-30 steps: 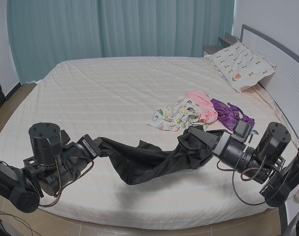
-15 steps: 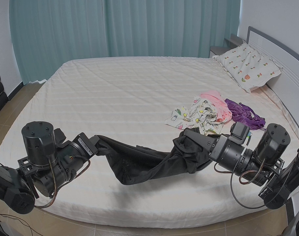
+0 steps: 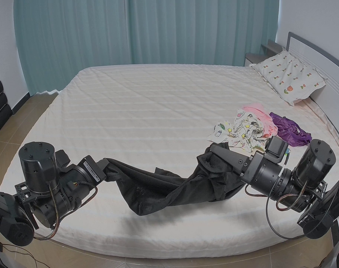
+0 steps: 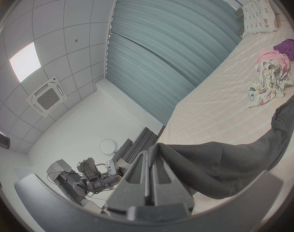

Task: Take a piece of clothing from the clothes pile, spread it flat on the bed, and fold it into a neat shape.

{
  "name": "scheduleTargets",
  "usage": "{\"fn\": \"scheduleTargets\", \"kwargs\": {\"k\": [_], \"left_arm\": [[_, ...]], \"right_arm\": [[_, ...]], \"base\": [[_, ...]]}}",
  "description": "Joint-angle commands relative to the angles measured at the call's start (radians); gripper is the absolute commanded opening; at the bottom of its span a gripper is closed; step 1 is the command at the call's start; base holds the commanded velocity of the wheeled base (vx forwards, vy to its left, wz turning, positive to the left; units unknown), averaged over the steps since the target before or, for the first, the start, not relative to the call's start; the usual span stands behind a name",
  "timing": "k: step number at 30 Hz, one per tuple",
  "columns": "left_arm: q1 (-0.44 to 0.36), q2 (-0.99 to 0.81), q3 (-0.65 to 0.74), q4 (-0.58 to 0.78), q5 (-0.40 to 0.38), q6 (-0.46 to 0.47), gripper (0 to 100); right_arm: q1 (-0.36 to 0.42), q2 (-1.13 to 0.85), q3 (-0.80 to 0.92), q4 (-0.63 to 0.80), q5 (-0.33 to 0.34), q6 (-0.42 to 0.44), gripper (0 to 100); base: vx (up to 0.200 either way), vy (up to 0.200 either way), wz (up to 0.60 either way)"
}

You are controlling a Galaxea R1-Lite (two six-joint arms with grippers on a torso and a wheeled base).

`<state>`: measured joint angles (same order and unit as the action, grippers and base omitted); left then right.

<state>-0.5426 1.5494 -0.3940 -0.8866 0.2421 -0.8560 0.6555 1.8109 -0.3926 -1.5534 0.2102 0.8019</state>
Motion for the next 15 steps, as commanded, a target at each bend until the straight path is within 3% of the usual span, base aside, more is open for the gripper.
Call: {"fn": "scheduleTargets", "kwargs": {"k": [1, 10, 15], "left_arm": [[0.001, -0.005, 0.003, -0.002, 0.0, 0.0, 0], [-0.005, 0.012, 0.018, 0.001, -0.012, -0.006, 0], [-0.059, 0.012, 0.034, 0.001, -0.014, -0.008, 0]], "right_arm": [[-0.007, 0.002, 0.014, -0.01, 0.0, 0.0, 0], [-0.08, 0.028, 0.043, -0.01, 0.001, 0.002, 0], [-0.08, 0.007, 0.104, -0.01, 0.001, 0.0, 0]], "base": [[0.0, 0.2, 0.0], [0.0, 0.0, 0.0], [-0.2, 0.0, 0.0]]}}
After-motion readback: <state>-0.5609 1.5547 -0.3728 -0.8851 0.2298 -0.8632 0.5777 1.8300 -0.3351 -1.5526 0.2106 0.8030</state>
